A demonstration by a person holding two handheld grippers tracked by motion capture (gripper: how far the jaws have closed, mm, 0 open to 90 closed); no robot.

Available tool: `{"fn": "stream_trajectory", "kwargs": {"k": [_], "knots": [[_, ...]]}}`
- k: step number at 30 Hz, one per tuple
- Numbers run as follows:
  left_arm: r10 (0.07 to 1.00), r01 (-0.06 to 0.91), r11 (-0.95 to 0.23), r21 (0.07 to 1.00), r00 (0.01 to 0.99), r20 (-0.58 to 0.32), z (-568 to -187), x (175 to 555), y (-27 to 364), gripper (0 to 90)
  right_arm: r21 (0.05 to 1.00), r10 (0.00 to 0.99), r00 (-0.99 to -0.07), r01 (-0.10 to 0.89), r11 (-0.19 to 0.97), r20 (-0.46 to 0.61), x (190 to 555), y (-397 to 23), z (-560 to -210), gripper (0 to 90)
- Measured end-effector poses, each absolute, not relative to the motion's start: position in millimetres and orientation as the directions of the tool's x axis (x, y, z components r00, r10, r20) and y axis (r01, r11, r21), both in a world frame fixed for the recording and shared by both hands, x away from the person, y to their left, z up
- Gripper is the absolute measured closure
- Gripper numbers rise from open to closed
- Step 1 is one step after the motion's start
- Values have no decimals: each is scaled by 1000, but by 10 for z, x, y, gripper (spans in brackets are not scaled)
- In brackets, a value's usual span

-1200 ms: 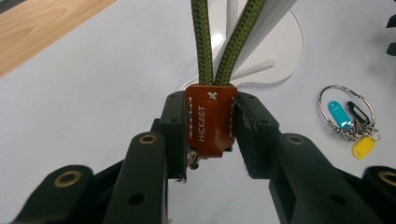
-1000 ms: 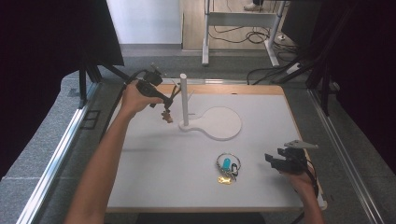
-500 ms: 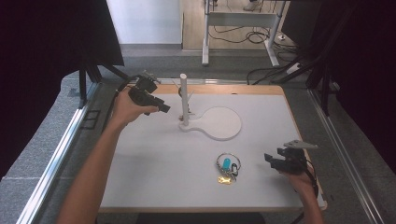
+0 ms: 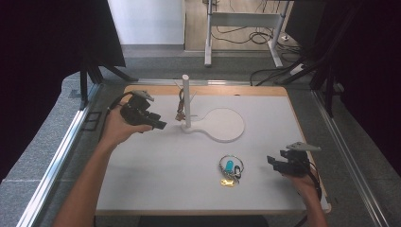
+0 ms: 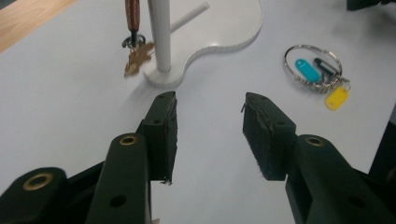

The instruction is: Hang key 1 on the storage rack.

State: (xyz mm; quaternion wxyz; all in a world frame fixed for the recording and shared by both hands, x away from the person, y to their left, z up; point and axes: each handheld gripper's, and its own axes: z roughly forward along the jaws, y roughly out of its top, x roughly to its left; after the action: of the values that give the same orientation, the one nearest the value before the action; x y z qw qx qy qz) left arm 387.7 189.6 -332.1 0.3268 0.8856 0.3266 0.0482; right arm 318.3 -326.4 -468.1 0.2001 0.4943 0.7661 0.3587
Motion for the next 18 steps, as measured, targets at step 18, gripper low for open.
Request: {"fn": "stream_trajectory", "kwargs": {"k": [18], "knots": [[572,496,-624,604,816,-80,-3535,3346,1807,530,745,900,-433,617,253,53,3201,-3250,-4705,353]]}}
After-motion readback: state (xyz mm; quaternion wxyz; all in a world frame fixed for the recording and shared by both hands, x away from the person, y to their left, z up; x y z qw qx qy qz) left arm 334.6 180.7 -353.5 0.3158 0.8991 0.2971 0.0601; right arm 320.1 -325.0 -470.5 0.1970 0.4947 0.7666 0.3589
